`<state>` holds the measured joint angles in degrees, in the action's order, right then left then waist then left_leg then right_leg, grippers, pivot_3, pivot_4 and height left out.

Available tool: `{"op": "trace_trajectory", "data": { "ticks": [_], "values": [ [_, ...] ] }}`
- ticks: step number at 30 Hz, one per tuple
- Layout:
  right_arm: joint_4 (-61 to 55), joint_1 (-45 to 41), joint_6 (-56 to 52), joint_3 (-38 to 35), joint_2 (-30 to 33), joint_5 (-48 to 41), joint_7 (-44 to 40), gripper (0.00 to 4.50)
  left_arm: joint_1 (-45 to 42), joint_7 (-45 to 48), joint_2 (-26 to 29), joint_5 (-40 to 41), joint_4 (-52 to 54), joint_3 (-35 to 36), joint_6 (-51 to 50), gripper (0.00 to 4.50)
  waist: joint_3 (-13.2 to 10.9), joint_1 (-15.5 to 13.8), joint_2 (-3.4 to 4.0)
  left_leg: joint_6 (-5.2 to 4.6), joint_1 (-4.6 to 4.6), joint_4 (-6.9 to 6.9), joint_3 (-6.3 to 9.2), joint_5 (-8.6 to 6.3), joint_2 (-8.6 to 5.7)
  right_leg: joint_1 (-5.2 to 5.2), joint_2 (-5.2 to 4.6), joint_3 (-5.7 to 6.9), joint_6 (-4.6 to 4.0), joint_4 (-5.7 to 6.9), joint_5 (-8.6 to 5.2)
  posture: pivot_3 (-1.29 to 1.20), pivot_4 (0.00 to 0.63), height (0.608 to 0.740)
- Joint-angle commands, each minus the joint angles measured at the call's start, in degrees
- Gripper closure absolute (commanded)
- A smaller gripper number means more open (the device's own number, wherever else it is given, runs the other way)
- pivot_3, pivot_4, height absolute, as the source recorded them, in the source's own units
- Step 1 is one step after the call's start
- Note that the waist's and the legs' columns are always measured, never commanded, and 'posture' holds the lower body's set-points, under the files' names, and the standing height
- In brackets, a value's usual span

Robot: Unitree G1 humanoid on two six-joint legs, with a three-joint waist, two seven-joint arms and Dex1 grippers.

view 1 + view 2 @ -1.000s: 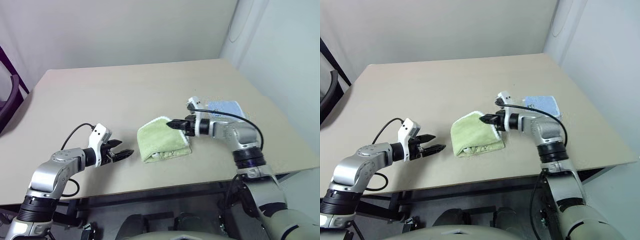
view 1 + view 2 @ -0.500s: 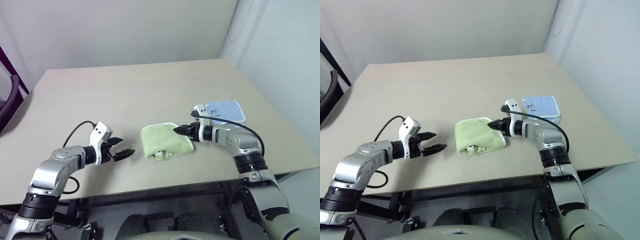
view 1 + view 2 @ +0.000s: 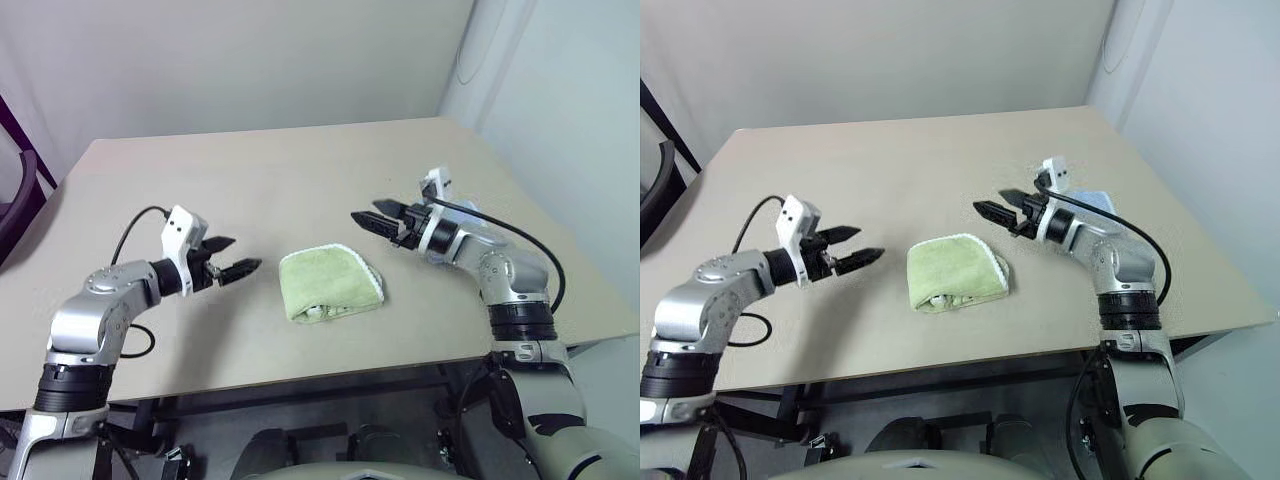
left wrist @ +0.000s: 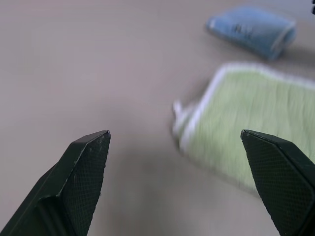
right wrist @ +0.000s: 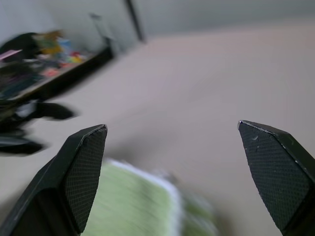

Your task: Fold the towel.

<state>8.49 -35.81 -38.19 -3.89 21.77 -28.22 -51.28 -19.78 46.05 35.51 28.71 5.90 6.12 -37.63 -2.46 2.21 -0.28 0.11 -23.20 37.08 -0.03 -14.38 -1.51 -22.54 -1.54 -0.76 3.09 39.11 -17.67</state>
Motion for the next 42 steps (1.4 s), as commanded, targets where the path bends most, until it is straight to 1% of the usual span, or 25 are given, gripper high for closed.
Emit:
{"op": "trace_trajectory", "data": {
  "ticks": [1,3,4,5,7,9,10,11,13,16,17,18,19,21,23,25,29,31,32,35,37,40,42],
  "values": [
    [-1.61,2.27,4.36,5.23,0.63,2.6,-3.8,0.02,-2.05,-0.1,-1.52,-1.71,0.93,-2.18,3.72,0.0,0.02,0.01,-0.04,-0.01,0.06,0.01,0.0,0.0,0.0,0.07,0.0,0.0,0.0,-0.01,0.0,0.0,0.0,0.74],
    [0.51,2.83,6.52,7.47,0.45,4.63,-4.2,0.02,-3.02,0.25,-3.79,-3.02,-0.81,-4.86,5.35,0.0,0.02,-0.01,-0.03,-0.01,0.14,0.06,0.0,-0.01,0.0,0.18,0.0,0.0,0.05,-0.01,0.03,0.0,0.0,0.74],
    [1.75,2.83,7.42,8.03,0.12,5.33,-4.03,0.42,-3.39,0.69,-4.88,-3.7,-1.81,-6.3,6.19,0.0,0.01,-0.04,-0.02,-0.01,0.16,0.11,0.0,0.0,0.0,0.21,-0.01,0.0,0.07,0.0,0.04,0.0,0.0,0.74],
    [3.29,2.63,7.82,8.22,-0.44,5.66,-3.63,0.62,-3.68,1.16,-6.32,-4.32,-3.07,-7.82,7.23,0.19,0.01,-0.06,-0.02,-0.01,0.17,0.15,0.0,0.0,0.0,0.23,0.0,-0.01,0.09,0.01,0.06,0.0,0.0,0.74],
    [5.5,2.46,8.59,8.04,-1.4,5.54,-3.81,1.3,-4.25,1.99,-8.46,-6.69,-6.17,-10.95,10.0,0.64,0.01,-0.19,-0.03,-0.02,0.18,0.2,-0.01,0.0,0.0,0.27,0.0,-0.01,0.1,0.01,0.08,0.0,0.0,0.74],
    [7.18,2.51,9.29,7.9,-2.2,5.6,-3.87,2.03,-5.29,2.24,-11.14,-8.34,-9.91,-12.79,12.81,1.28,0.01,-0.18,-0.03,-0.03,0.19,0.2,0.0,0.01,0.0,0.27,0.0,-0.01,0.1,0.01,0.08,0.0,0.0,0.74],
    [8.02,2.43,9.41,7.89,-2.53,5.67,-3.79,2.4,-6.21,1.93,-12.7,-8.41,-12.03,-12.95,13.37,1.69,0.01,-0.24,-0.03,-0.03,0.19,0.18,0.0,0.01,0.0,0.25,0.01,-0.01,0.1,0.01,0.08,0.0,0.0,0.74],
    [8.93,2.5,9.2,7.99,-2.77,5.61,-4.02,2.69,-7.11,1.87,-14.09,-8.92,-14.55,-13.34,14.2,1.95,0.01,-0.28,-0.04,-0.03,0.18,0.18,0.0,0.01,0.0,0.23,0.01,-0.01,0.1,0.01,0.08,0.0,0.0,0.74],
    [10.67,2.68,9.03,8.29,-3.02,5.75,-4.72,3.47,-8.34,2.21,-15.78,-10.41,-18.6,-14.25,16.2,2.7,0.01,-0.48,-0.04,-0.03,0.14,0.18,0.0,0.01,0.0,0.2,0.02,0.0,0.1,0.01,0.08,0.0,0.0,0.74],
    [15.89,4.3,11.48,11.68,-3.35,9.54,-5.73,4.49,-10.05,0.7,-19.41,-14.69,-29.06,-16.38,21.4,3.73,0.02,-0.86,-0.06,-0.03,0.16,0.18,0.0,0.01,-0.01,0.22,0.03,-0.01,0.1,0.0,0.08,0.0,0.0,0.74],
    [17.61,5.12,12.68,13.45,-3.39,11.44,-6.02,4.5,-10.21,0.3,-20.51,-16.67,-33.19,-17.62,23.37,4.05,0.04,-1.16,-0.08,-0.04,0.2,0.18,0.0,0.01,-0.01,0.26,0.04,-0.01,0.1,0.0,0.08,0.0,0.0,0.74],
    [18.74,5.55,13.56,14.52,-3.43,12.68,-6.26,4.5,-10.38,0.24,-21.21,-18.04,-36.08,-18.33,24.91,4.46,0.04,-1.37,-0.08,-0.04,0.24,0.17,0.0,0.01,-0.01,0.29,0.05,-0.01,0.1,-0.01,0.08,0.0,0.0,0.74],
    [20.22,5.73,14.0,15.16,-3.7,13.76,-5.71,4.5,-10.09,0.21,-21.48,-19.99,-38.51,-19.47,27.35,4.49,0.04,-1.43,-0.08,-0.04,0.27,0.16,0.0,0.01,-0.01,0.31,0.06,-0.01,0.1,-0.01,0.08,0.0,0.0,0.74],
    [23.49,4.77,14.24,13.49,-4.64,13.97,-3.02,4.5,-9.97,1.57,-21.59,-21.09,-42.05,-19.8,29.81,4.49,0.24,-1.41,-0.11,-0.04,0.29,0.17,0.0,0.01,0.0,0.33,0.05,-0.01,0.1,0.01,0.08,0.0,0.0,0.74],
    [25.54,3.69,15.31,12.08,-4.82,14.36,-1.12,4.5,-10.67,5.08,-21.6,-20.66,-42.8,-19.96,30.59,4.49,0.29,-1.37,-0.14,-0.03,0.9,0.12,0.0,0.0,0.01,0.93,0.04,-0.01,0.08,-0.03,0.07,0.0,0.0,0.74],
    [26.14,2.91,16.28,11.69,-4.41,14.49,-1.93,4.5,-11.49,8.15,-21.69,-20.24,-41.87,-20.16,30.25,4.49,0.29,-1.29,-0.14,0.0,1.3,0.1,0.01,-0.02,0.02,1.32,0.01,-0.01,-0.08,-0.12,-0.02,0.0,0.0,0.74],
    [24.2,1.09,16.6,8.93,-3.63,12.06,-4.03,4.5,-13.93,7.76,-21.93,-17.86,-40.87,-16.06,28.63,4.49,0.29,-1.37,-0.14,0.0,1.21,0.13,0.01,-0.03,0.02,1.28,-0.07,0.0,-0.19,-0.27,-0.04,0.0,0.0,0.74],
    [22.74,0.27,15.94,7.55,-3.07,10.99,-4.47,4.5,-13.9,8.4,-20.86,-16.29,-37.61,-14.3,26.73,4.49,0.28,-1.36,-0.14,-0.07,0.91,0.17,0.0,0.01,0.02,1.07,-0.06,0.0,-0.17,-0.26,0.0,0.0,0.0,0.74],
    [22.28,-0.13,15.29,7.07,-2.83,10.58,-4.67,4.5,-13.66,8.94,-20.13,-15.39,-35.4,-13.54,25.41,4.49,0.28,-1.35,-0.14,-0.09,0.81,0.18,0.01,0.03,0.02,0.96,-0.06,0.0,-0.02,-0.26,0.09,0.0,0.0,0.74],
    [22.71,-1.42,13.09,4.15,-2.48,8.2,-4.81,3.91,-11.49,11.3,-16.67,-10.89,-25.45,-11.15,18.19,4.5,0.28,-1.06,-0.15,-0.09,0.4,0.13,0.0,0.03,0.02,0.49,-0.05,-0.01,0.1,-0.13,0.15,0.0,0.0,0.74],
    [23.52,-1.91,11.45,2.76,-2.15,7.12,-5.15,3.27,-8.53,12.31,-13.77,-8.93,-19.41,-10.14,14.49,4.5,0.3,-0.91,-0.11,-0.09,-0.01,0.06,0.0,0.04,0.03,-0.02,-0.02,-0.01,0.08,-0.04,0.15,0.0,0.0,0.74],
    [25.81,-3.67,8.7,0.9,-1.87,6.07,-4.71,2.24,-3.66,12.84,-9.51,-7.04,-12.81,-8.55,10.83,3.89,0.3,-0.93,-0.08,-0.08,-0.11,-0.12,0.01,0.04,0.02,-0.21,-0.01,-0.01,0.04,-0.02,0.13,0.0,0.0,0.74],
    [26.94,-5.03,6.02,0.16,-1.23,5.17,-5.51,1.55,-1.18,11.96,-7.75,-4.53,-8.97,-6.16,7.62,3.21,0.28,-1.02,-0.06,-0.08,-0.14,-0.1,0.0,0.04,0.02,-0.23,-0.02,-0.02,0.02,-0.04,0.12,0.0,0.0,0.74]
  ]
}}
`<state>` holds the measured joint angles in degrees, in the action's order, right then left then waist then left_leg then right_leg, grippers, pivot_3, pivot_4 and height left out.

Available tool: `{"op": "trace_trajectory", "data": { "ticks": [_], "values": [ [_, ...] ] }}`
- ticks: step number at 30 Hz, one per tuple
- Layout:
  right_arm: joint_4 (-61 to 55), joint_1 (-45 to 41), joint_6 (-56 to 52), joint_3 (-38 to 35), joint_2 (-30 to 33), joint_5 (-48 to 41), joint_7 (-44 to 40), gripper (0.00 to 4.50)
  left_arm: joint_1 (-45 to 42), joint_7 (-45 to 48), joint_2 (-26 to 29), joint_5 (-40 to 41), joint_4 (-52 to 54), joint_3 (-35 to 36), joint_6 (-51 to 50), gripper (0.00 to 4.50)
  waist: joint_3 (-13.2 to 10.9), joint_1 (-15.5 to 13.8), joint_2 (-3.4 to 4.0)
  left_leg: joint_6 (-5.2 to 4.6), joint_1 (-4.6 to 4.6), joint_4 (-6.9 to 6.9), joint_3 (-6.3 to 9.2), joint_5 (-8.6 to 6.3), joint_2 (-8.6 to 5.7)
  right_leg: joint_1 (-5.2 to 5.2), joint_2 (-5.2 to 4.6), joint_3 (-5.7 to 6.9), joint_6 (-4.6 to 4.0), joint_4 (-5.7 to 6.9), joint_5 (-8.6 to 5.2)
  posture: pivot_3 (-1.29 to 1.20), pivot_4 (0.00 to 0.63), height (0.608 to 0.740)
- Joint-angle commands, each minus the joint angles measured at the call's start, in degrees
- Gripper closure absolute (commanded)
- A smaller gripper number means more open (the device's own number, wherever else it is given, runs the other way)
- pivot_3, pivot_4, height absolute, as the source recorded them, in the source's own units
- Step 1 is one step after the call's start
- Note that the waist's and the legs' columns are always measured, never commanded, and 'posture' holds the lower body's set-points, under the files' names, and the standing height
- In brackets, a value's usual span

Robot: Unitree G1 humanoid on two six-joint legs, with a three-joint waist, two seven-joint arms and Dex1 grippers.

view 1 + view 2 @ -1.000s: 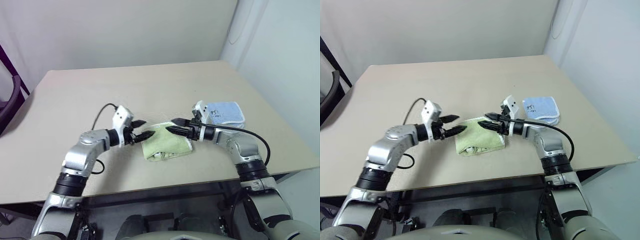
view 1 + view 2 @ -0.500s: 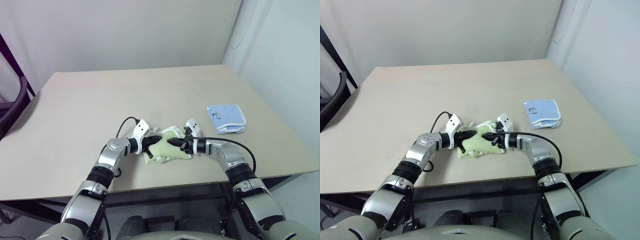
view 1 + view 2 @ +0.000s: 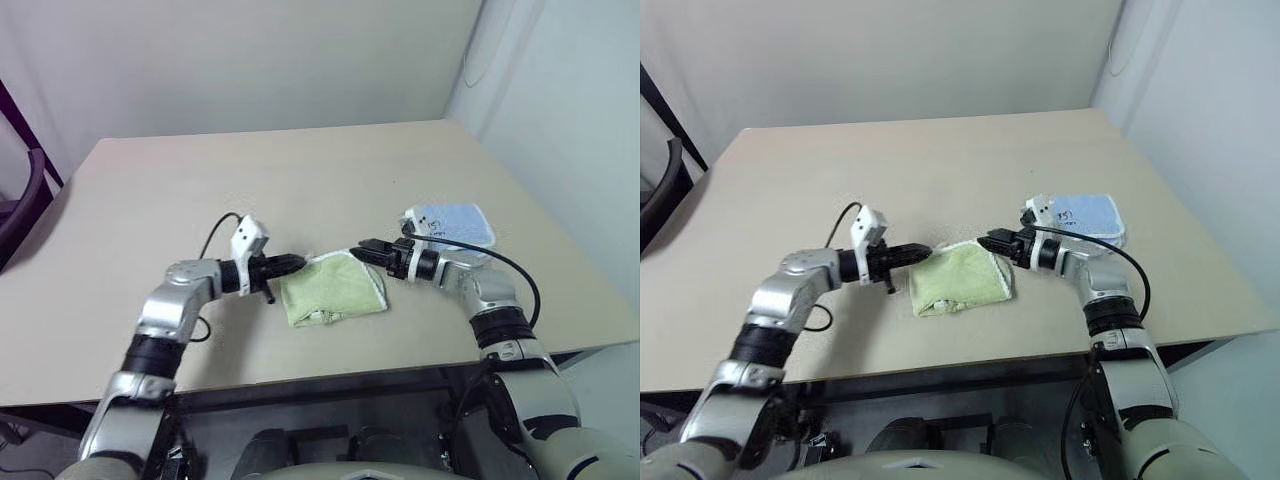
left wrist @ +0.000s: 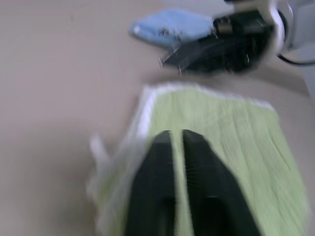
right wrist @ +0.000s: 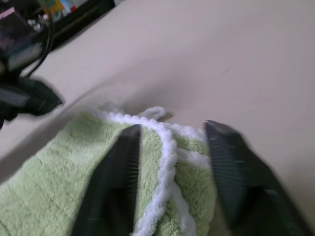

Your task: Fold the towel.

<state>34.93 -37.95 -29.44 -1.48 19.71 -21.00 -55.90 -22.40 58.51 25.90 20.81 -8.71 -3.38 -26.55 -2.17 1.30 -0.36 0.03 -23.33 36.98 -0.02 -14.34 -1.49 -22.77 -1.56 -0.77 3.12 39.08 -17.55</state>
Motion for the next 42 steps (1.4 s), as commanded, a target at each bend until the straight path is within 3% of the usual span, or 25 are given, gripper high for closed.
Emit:
{"op": "trace_trajectory", "data": {
  "ticks": [1,4,8,15,19,23,24,32,42],
  "values": [
    [1.71,-4.01,-4.47,-2.57,1.19,-2.19,-0.8,1.18,2.45,-1.23,2.56,4.69,7.4,4.76,-5.13,2.84,-0.03,-0.13,0.02,0.0,0.0,0.03,0.0,0.0,0.0,0.02,-0.01,0.0,0.0,-0.02,0.0,0.0,0.0,0.74],
    [8.01,-8.28,-9.94,-2.74,2.27,-1.49,-0.79,0.17,5.2,-2.88,4.69,6.16,11.33,7.11,-7.74,1.81,-0.05,-0.28,0.07,0.01,0.01,0.18,0.0,0.0,0.0,0.11,-0.07,0.02,-0.05,-0.01,0.01,0.0,0.0,0.74],
    [15.43,-13.36,-17.12,-2.27,3.55,-1.2,-3.95,0.0,8.53,-6.1,6.64,5.73,14.09,8.7,-9.27,0.49,-0.06,-0.21,0.09,0.01,0.09,0.19,-0.01,-0.01,0.0,0.21,-0.12,0.02,-0.31,-0.07,-0.05,0.0,0.0,0.74],
    [21.57,-17.4,-18.91,0.81,3.52,2.54,-7.43,0.0,13.19,-9.22,8.1,10.2,17.17,11.35,-18.01,0.49,-0.08,-0.06,0.13,0.01,-0.03,-0.01,-0.01,0.0,0.0,-0.02,-0.09,0.02,-0.16,-0.08,0.03,0.0,0.0,0.74],
    [24.57,-18.93,-17.26,-2.72,2.44,2.03,-2.49,0.0,10.3,-17.41,1.12,21.7,14.93,17.82,-36.31,0.49,-0.1,-0.22,0.15,0.01,-0.05,0.11,-0.01,0.0,0.0,0.03,-0.09,0.02,-0.14,-0.07,0.04,0.0,0.0,0.74],
    [25.51,-18.85,-17.08,-4.95,1.75,1.68,-0.25,0.0,8.64,-24.24,-4.65,26.77,11.85,23.67,-43.98,0.49,-0.08,-0.14,0.1,0.0,0.0,0.23,-0.01,0.0,-0.01,0.14,-0.06,0.04,-0.05,-0.07,0.09,0.0,0.0,0.74],
    [25.31,-18.63,-16.97,-5.52,1.61,1.57,0.16,0.0,8.18,-26.05,-5.9,27.56,10.54,24.81,-45.65,0.13,-0.08,-0.16,0.1,0.0,0.02,0.23,-0.01,0.0,-0.01,0.15,-0.05,0.04,-0.04,-0.06,0.09,0.0,0.0,0.74],
    [20.22,-16.74,-19.56,-7.36,1.98,0.37,0.44,0.0,3.22,-36.48,-13.04,31.48,1.17,32.29,-54.9,0.01,-0.07,-0.18,0.12,0.02,0.1,0.27,0.0,0.02,0.0,0.22,0.01,0.04,-0.04,0.03,0.09,0.0,0.0,0.74],
    [15.22,-13.77,-21.28,-8.22,2.25,-0.34,2.64,0.0,-5.39,-41.34,-19.73,31.86,-8.62,33.92,-57.76,0.01,-0.06,-0.71,0.11,0.04,0.35,0.32,0.0,0.01,-0.02,0.53,-0.02,0.04,-0.04,0.01,0.09,0.0,0.0,0.74]
  ]
}}
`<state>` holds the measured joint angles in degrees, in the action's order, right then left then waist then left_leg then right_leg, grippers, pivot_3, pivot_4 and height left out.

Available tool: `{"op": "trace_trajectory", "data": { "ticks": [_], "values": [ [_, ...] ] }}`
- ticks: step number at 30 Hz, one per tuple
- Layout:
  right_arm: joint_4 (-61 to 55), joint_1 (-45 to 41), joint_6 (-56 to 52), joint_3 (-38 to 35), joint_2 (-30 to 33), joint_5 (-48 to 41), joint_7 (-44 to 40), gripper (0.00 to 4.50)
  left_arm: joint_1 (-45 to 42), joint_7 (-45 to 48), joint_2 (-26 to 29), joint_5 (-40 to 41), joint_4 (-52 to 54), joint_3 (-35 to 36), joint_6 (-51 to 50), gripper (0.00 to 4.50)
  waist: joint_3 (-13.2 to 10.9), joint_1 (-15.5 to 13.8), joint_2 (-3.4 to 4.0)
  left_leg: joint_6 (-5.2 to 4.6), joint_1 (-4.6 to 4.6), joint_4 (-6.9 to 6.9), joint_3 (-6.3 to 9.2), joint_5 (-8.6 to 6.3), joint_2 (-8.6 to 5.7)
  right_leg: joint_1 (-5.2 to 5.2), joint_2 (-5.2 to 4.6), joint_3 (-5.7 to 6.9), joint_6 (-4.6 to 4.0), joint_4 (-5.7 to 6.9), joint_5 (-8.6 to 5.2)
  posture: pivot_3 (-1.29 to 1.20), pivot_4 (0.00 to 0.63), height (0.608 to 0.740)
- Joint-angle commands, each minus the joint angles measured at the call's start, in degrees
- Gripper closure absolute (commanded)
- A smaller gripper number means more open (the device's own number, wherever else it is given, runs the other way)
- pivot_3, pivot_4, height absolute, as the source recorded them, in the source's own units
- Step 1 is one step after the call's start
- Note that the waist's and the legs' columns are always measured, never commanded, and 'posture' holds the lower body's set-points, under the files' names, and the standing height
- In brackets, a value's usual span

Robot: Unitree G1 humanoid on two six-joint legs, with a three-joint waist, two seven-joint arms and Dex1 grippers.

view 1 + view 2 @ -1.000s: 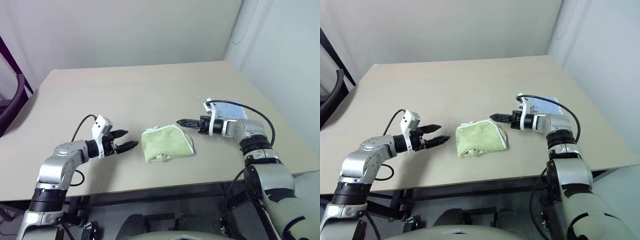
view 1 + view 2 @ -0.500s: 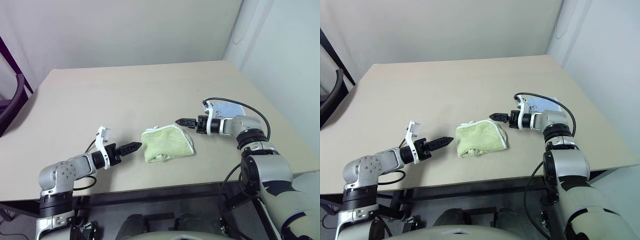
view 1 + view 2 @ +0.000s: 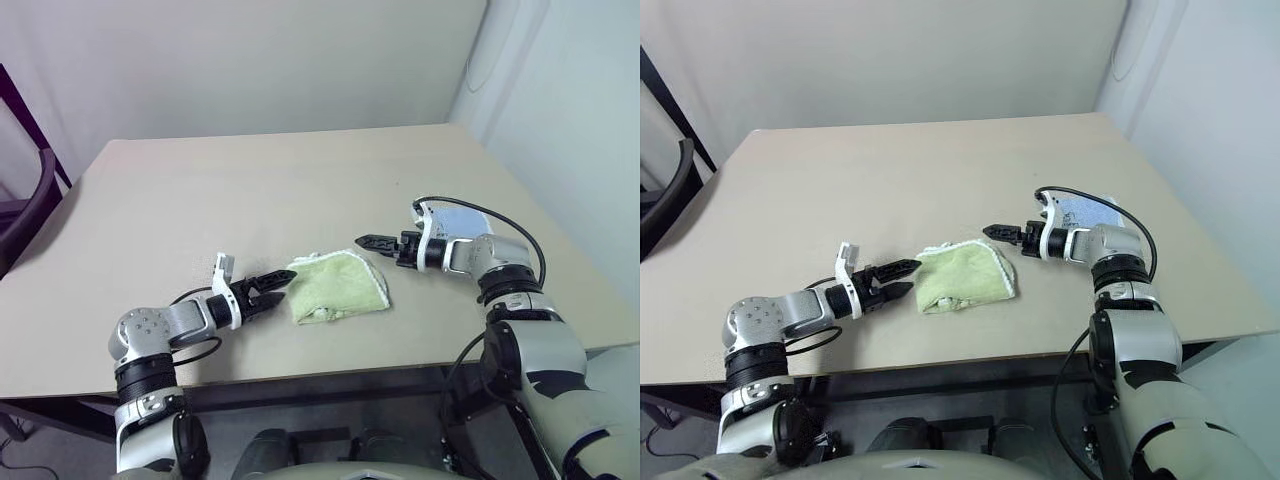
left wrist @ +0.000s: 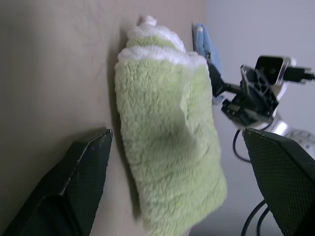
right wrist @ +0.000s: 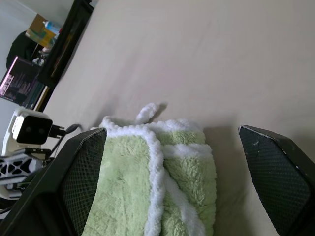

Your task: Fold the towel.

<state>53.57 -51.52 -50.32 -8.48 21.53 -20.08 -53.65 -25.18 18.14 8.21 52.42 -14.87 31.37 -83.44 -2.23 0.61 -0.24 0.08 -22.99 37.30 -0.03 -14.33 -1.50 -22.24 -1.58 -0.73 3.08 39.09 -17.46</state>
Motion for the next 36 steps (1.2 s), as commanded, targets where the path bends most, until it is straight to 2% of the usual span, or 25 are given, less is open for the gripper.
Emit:
{"op": "trace_trajectory", "data": {
  "ticks": [1,5,12,20,23,29,33,35,36],
  "values": [
    [-4.13,0.17,-0.72,-1.22,0.4,-1.44,0.55,0.0,-3.21,-1.27,-2.48,0.03,-2.99,-1.14,-0.91,0.01,0.0,-0.04,0.0,0.0,-0.03,0.0,0.0,0.0,-0.01,-0.01,-0.01,0.0,0.0,-0.02,0.0,0.0,0.0,0.74],
    [-6.02,1.31,-1.2,-2.45,0.83,-2.31,2.29,0.0,-7.09,-2.53,-6.6,-1.91,-7.39,-4.01,-1.15,0.01,0.0,-0.15,0.0,0.01,-0.2,0.01,0.0,-0.01,-0.04,-0.13,-0.04,0.0,0.02,-0.1,0.01,0.0,0.0,0.74],
    [-9.92,3.8,-2.67,-3.94,1.15,-3.5,4.97,0.0,-11.37,-4.21,-10.42,-5.18,-14.21,-4.4,3.25,0.01,0.0,-0.08,0.0,0.02,-0.3,-0.04,0.02,-0.01,-0.05,-0.27,-0.04,0.0,0.05,-0.11,0.03,0.0,0.0,0.74],
    [-13.04,6.46,-3.65,-4.82,1.22,-4.36,7.32,0.0,-13.07,-5.94,-9.3,-8.46,-16.3,-6.18,5.17,0.01,0.01,0.02,0.0,0.09,-0.22,0.1,0.02,-0.06,-0.05,-0.08,-0.09,0.0,0.07,-0.12,0.05,0.0,0.0,0.74],
    [-12.96,6.5,-3.51,-4.97,1.09,-4.41,8.02,0.0,-12.28,-5.06,-8.56,-8.88,-14.83,-8.1,3.94,0.61,0.01,0.16,0.0,0.09,-0.2,0.11,0.02,-0.06,-0.05,-0.07,-0.08,0.0,0.06,-0.12,0.06,0.0,0.0,0.74],
    [-11.75,5.84,-2.7,-5.32,0.88,-4.56,9.38,0.0,-8.85,-4.19,-8.34,-9.71,-10.36,-12.18,1.91,2.67,0.02,0.17,0.0,0.02,-0.28,-0.07,0.02,-0.01,-0.05,-0.26,-0.04,-0.01,0.09,-0.12,0.07,0.0,0.0,0.74],
    [-11.64,6.0,-2.2,-5.32,1.09,-4.65,9.6,0.0,-7.65,-5.51,-8.85,-9.14,-8.52,-10.03,2.07,4.1,0.03,0.18,0.03,0.02,-0.33,-0.17,0.02,-0.01,-0.05,-0.34,-0.03,-0.01,0.08,-0.19,0.07,0.0,0.0,0.74],
    [-11.8,6.25,-1.98,-5.17,0.99,-4.67,9.64,0.0,-7.46,-5.79,-8.87,-8.86,-7.33,-9.48,2.3,4.49,0.03,0.24,0.03,0.02,-0.3,-0.15,0.02,-0.01,-0.05,-0.29,-0.03,-0.01,0.08,-0.2,0.07,0.0,0.0,0.74],
    [-11.93,6.37,-1.92,-5.09,0.95,-4.71,9.66,0.0,-7.56,-6.1,-8.96,-8.51,-7.03,-8.84,2.03,4.49,0.03,0.3,0.03,0.02,-0.3,-0.13,0.02,-0.01,-0.05,-0.28,-0.03,-0.01,0.08,-0.2,0.07,0.0,0.0,0.74]
  ]
}}
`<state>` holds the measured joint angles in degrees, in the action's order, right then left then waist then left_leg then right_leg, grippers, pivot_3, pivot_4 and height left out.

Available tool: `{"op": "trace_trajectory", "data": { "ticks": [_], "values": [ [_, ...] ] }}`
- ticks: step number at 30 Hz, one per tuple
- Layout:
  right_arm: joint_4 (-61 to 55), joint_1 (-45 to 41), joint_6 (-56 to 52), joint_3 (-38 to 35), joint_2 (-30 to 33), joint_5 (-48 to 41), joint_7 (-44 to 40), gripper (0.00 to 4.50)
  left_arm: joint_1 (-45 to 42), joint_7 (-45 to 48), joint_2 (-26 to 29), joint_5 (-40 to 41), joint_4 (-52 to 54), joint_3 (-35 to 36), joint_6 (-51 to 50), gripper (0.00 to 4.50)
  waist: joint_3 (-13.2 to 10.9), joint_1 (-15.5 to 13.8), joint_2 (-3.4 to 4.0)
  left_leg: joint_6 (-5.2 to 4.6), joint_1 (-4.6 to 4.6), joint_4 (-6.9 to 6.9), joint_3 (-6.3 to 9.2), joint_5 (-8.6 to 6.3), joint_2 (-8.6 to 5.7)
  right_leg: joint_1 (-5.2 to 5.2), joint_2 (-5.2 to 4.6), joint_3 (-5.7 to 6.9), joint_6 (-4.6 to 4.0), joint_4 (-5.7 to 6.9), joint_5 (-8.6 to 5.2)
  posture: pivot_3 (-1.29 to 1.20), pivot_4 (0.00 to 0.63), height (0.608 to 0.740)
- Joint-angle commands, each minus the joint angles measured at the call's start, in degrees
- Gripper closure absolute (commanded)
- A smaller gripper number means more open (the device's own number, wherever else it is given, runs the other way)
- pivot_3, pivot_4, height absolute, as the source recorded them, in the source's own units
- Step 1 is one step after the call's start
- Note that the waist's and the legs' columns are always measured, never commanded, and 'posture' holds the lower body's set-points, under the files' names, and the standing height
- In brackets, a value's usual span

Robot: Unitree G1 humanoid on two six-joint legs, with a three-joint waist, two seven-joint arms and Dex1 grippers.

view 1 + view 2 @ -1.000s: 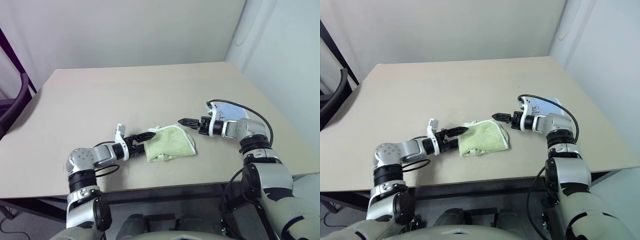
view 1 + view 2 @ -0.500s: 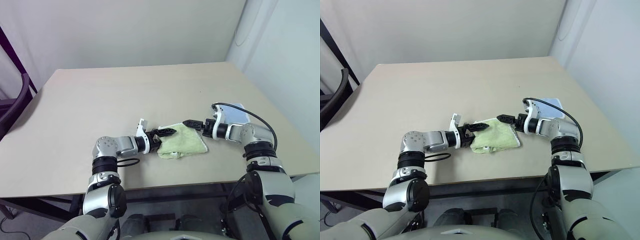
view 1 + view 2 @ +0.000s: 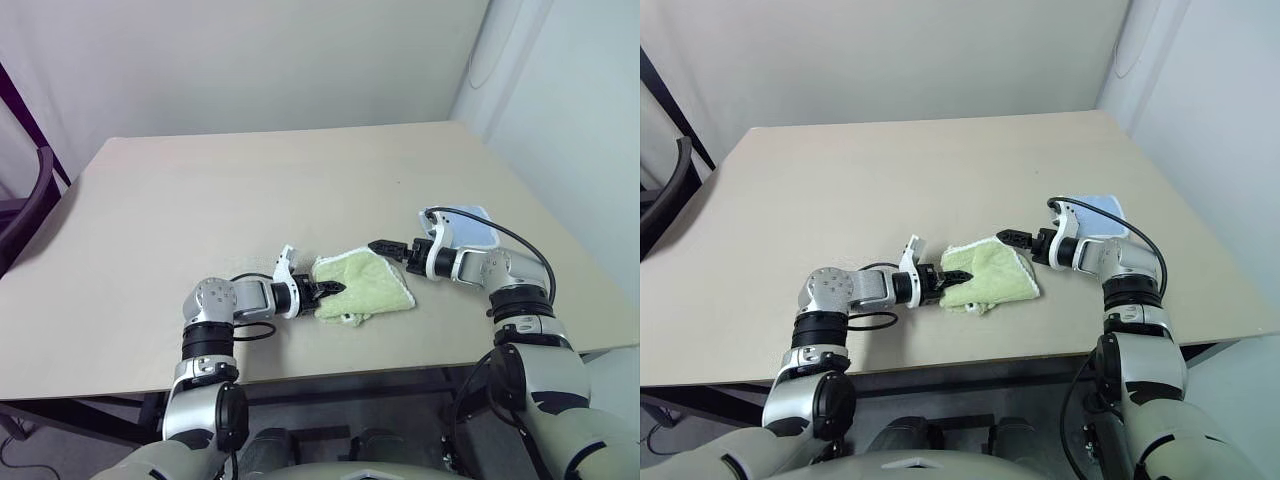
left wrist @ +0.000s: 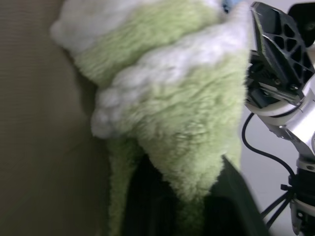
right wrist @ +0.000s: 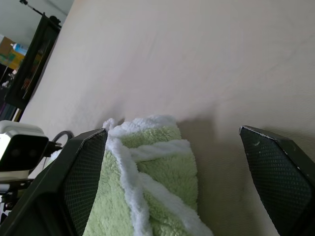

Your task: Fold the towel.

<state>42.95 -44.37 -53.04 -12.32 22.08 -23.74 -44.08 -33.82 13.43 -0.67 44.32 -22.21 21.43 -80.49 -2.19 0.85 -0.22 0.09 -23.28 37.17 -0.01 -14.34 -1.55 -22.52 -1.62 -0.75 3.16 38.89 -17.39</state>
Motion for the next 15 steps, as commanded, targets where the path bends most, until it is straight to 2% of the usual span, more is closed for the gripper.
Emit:
{"op": "trace_trajectory", "data": {
  "ticks": [1,5,8,12,15],
  "values": [
    [-1.44,-0.65,0.86,-1.19,0.34,-1.1,0.11,0.0,0.95,-1.46,-0.04,0.03,0.75,1.69,-1.19,4.49,0.0,0.23,0.0,0.0,0.0,0.01,0.0,0.0,0.0,0.0,0.0,0.0,0.0,0.0,0.0,0.0,0.0,0.74],
    [-1.23,-0.44,1.36,-1.34,0.0,-1.26,0.38,0.0,1.1,-0.17,0.98,2.38,5.04,2.94,-1.96,4.49,-0.01,0.35,0.0,-0.01,0.0,0.0,0.0,0.01,0.02,-0.02,0.06,-0.01,0.0,0.0,0.0,0.0,0.0,0.74],
    [-1.16,-0.55,1.86,-2.48,-0.41,-2.15,0.88,0.0,-0.48,-0.61,2.46,7.03,10.52,8.06,-5.77,4.49,-0.03,0.36,-0.01,0.0,-0.08,-0.04,0.0,0.02,0.04,-0.14,0.1,-0.02,0.0,0.01,0.0,0.0,0.0,0.74],
    [-1.28,-0.67,2.84,-3.54,-0.83,-2.94,0.68,0.0,-1.6,-8.44,2.81,9.82,18.42,18.1,0.09,4.49,-0.04,0.22,-0.03,0.01,-0.13,-0.02,0.0,0.02,0.04,-0.18,0.1,-0.02,0.0,0.02,0.0,0.0,0.0,0.74],
    [0.2,-1.52,4.3,-3.24,-1.38,-2.43,0.77,0.0,-2.01,-12.41,5.35,9.52,22.98,19.86,0.41,4.49,-0.04,0.19,-0.03,0.01,-0.1,-0.01,0.0,0.02,0.04,-0.14,0.1,-0.02,0.01,0.01,0.01,0.0,0.0,0.74]
  ]
}}
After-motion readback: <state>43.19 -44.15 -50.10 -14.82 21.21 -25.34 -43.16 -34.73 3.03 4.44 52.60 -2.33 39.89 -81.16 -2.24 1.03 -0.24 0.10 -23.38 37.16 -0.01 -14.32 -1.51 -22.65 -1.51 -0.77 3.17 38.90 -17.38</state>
